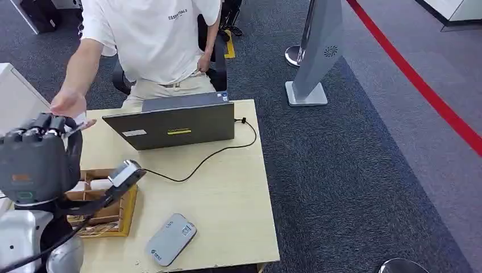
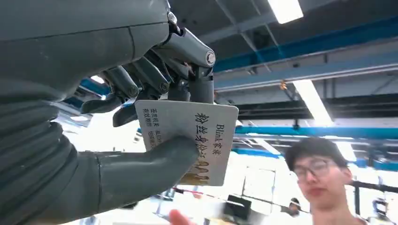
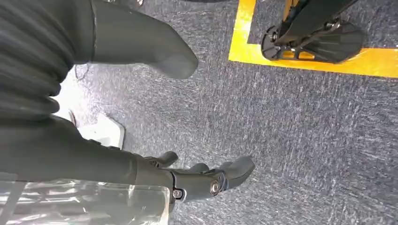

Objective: Pass the card to the sensor for recognition and then transmit it.

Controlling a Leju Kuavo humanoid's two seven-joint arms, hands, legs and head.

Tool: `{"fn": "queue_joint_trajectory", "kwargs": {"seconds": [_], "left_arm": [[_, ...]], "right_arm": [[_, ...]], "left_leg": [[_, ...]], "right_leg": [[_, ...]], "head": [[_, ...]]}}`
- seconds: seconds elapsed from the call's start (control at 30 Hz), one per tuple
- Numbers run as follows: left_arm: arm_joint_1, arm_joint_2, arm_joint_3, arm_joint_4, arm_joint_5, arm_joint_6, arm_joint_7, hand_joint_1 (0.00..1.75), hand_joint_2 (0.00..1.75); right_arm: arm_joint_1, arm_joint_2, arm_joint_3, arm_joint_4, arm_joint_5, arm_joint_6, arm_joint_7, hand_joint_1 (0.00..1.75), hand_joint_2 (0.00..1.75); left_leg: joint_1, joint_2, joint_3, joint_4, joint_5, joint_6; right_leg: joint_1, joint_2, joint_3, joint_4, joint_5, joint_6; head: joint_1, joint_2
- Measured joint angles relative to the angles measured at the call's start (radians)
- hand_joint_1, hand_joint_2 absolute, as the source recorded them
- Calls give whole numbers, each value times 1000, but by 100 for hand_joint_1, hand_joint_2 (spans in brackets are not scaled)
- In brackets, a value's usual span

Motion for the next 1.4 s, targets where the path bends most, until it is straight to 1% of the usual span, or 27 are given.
{"fn": "queue_joint_trajectory", "kwargs": {"seconds": [0.07, 0.1, 0.13, 0.17, 0.3, 0.37, 0.43, 0.47, 0.57, 0.7, 0.77, 0.9, 1.03, 1.1, 1.13, 1.2, 1.23, 1.3, 1.37, 1.4], "left_arm": [[-82, 37, 1, 14, 0, -44, 60, 175, 175], [-129, 60, 1, 33, 0, -70, 100, 175, 175], [-174, 80, 1, 63, 0, -83, 128, 175, 175], [-214, 99, 1, 95, 0, -88, 143, 175, 175], [-316, 138, 0, 206, 0, -93, 164, 175, 175], [-345, 150, 0, 251, 0, -91, 167, 175, 175], [-357, 156, 0, 275, 0, -90, 167, 175, 175], [-360, 157, 0, 286, 0, -90, 167, 0, 175], [-361, 157, 0, 304, 0, -92, 153, 0, 175], [-361, 148, 2, 306, 0, -90, 104, 0, 175], [-356, 139, 2, 306, 0, -85, 92, 0, 175], [-314, 118, 2, 267, 0, -78, 63, 0, 175], [-229, 86, 1, 191, 0, -55, 41, 0, 175], [-179, 72, -12, 150, 0, -39, 29, 0, 175], [-142, 69, -28, 130, 0, -28, 19, 0, 175], [-50, 68, -63, 72, 0, 19, 8, 0, 175], [-8, 70, -87, 47, 0, 41, 18, 0, 175], [59, 97, -140, 10, 0, 76, 60, 0, 175], [110, 134, -189, -16, 0, 104, 110, 0, 175], [138, 156, -212, -28, 0, 108, 129, 0, 175]], "right_arm": [[0, 0, 1, 0, 10, 8, -3, 0, 175], [-1, 0, 2, 0, 20, 10, -5, 0, 175], [-2, 0, 3, 0, 26, 11, -6, 0, 175], [-4, 1, 3, 0, 30, 11, -8, 0, 175], [-5, 1, 3, 0, 38, 16, -11, 0, 175], [-5, 1, 3, 1, 38, 16, -11, 0, 175], [-5, 1, 3, 2, 39, 16, -8, 0, 175], [-5, 1, 3, 2, 39, 15, -4, 0, 175], [-5, 1, 3, 2, 41, 13, 6, 0, 175], [-5, 1, 3, 2, 41, 12, 14, 0, 175], [-5, 1, 3, 2, 41, 11, 17, 0, 175], [-4, 1, 3, 3, 42, 11, 24, 0, 175], [-3, 2, 2, 3, 38, 8, 32, 0, 175], [-4, 3, 0, 3, 37, 5, 35, 0, 175], [-4, 4, -1, 3, 35, 3, 39, 0, 175], [-2, 6, -7, 3, 33, -5, 48, 0, 175], [-1, 6, -9, 3, 32, -10, 52, 0, 175], [-1, 7, -16, 3, 27, -14, 53, 0, 175], [0, 10, -24, 2, 23, -21, 57, 0, 175], [1, 10, -27, 2, 20, -25, 61, 0, 175]], "left_leg": [[0, 0, 0, 0, 1, 0], [0, 0, 0, 0, 1, 1], [0, 0, 0, 0, 1, 1], [0, 0, 0, 0, 1, 1], [0, 1, 0, 0, 1, 1], [0, 1, 0, 0, 1, 1], [0, 1, 0, 0, 1, 1], [0, 1, -1, 0, 1, 1], [0, 1, -2, 0, 1, 1], [0, 1, -2, 0, 1, 1], [0, 1, -2, 0, 1, 1], [0, 1, -2, 0, 1, 1], [0, 1, -2, 0, 1, 1], [0, 1, -2, 0, 1, 1], [-1, 2, -2, 0, 0, 0], [0, 2, -2, 0, -1, 1], [0, 2, -2, 0, -1, 1], [0, 2, -3, 0, -1, 1], [0, 2, -2, 0, -1, 1], [0, 2, -2, 0, -1, 1]], "right_leg": [[0, 0, 0, 0, 0, 0], [0, 0, 0, 0, 1, 0], [0, 0, 0, 0, 1, 0], [0, 0, 0, 0, 1, 0], [0, 1, 0, 1, 1, 0], [0, 1, 0, 0, 1, 0], [0, 2, -1, 0, 1, 0], [0, 2, -1, 0, 1, 0], [0, 2, -2, 0, 1, 0], [0, 2, -2, 0, 1, 0], [0, 2, -2, 0, 1, 0], [0, 1, -2, 0, 1, 0], [0, 2, -2, 0, 1, 0], [0, 2, -2, 0, 1, 0], [0, 3, -2, 0, 0, 0], [0, 3, -2, -1, 0, 1], [0, 3, -2, -1, 0, 1], [0, 3, -3, -1, -1, 1], [0, 3, -3, -1, -1, 1], [0, 3, -3, -1, -1, 1]], "head": [[0, 0], [0, 0], [0, 0], [0, 0], [1, 0], [0, 0], [0, 0], [0, 0], [0, 0], [0, 0], [0, 0], [0, 0], [1, 0], [1, 0], [1, 0], [0, 0], [0, 0], [2, 0], [1, 0], [1, 0]]}}
